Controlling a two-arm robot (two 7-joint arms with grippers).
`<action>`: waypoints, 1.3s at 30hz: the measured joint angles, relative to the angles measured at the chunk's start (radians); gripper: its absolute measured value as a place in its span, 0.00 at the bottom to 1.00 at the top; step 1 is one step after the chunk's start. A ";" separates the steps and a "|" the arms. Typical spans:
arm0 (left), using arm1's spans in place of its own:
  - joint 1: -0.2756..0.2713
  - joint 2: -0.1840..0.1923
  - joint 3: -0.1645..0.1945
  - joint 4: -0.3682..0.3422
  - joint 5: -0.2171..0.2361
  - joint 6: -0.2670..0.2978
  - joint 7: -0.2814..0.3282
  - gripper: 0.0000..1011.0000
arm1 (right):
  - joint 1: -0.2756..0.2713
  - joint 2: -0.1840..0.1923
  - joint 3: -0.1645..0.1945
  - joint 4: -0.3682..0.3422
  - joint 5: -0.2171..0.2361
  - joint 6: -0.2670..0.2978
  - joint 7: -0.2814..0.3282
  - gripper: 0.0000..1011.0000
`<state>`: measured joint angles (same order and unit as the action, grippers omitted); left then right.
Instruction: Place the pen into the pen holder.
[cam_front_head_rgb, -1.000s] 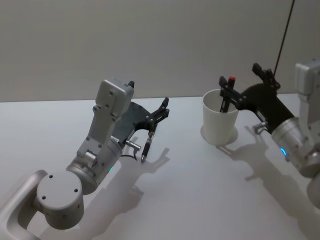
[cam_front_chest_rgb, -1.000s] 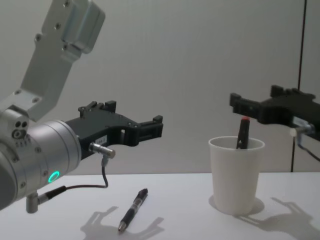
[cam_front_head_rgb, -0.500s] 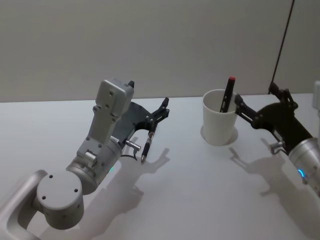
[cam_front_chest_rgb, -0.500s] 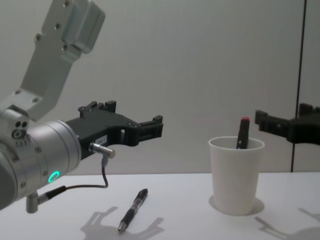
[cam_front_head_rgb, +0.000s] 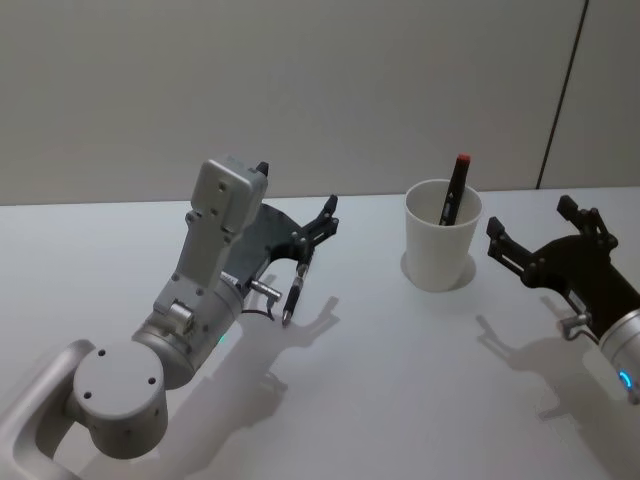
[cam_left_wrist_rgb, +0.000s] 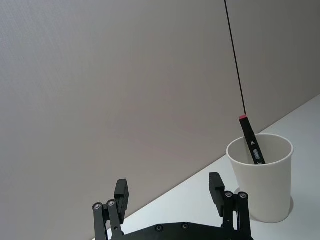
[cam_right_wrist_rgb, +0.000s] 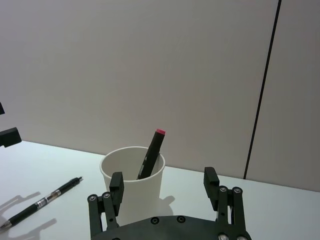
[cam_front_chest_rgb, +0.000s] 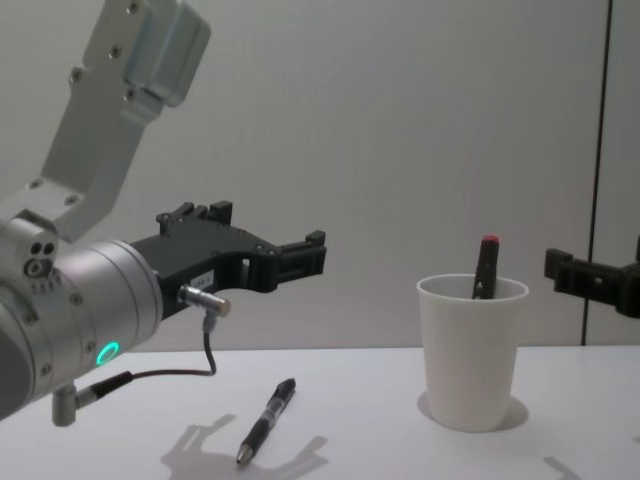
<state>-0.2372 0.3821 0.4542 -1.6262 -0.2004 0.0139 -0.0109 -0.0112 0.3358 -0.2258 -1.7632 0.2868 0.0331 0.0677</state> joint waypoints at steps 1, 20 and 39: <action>0.000 0.000 0.000 0.000 0.000 0.000 0.000 0.99 | 0.000 0.000 0.000 0.000 0.000 0.000 0.000 0.99; 0.000 0.003 -0.005 -0.001 -0.010 0.014 -0.019 0.99 | -0.003 0.002 0.000 -0.004 0.001 0.002 -0.002 0.99; 0.013 0.068 -0.052 -0.058 -0.092 0.181 -0.118 0.99 | -0.003 0.002 0.000 -0.004 0.001 0.001 -0.001 0.99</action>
<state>-0.2238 0.4504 0.4019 -1.6842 -0.2924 0.1948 -0.1293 -0.0147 0.3375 -0.2259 -1.7667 0.2873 0.0339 0.0668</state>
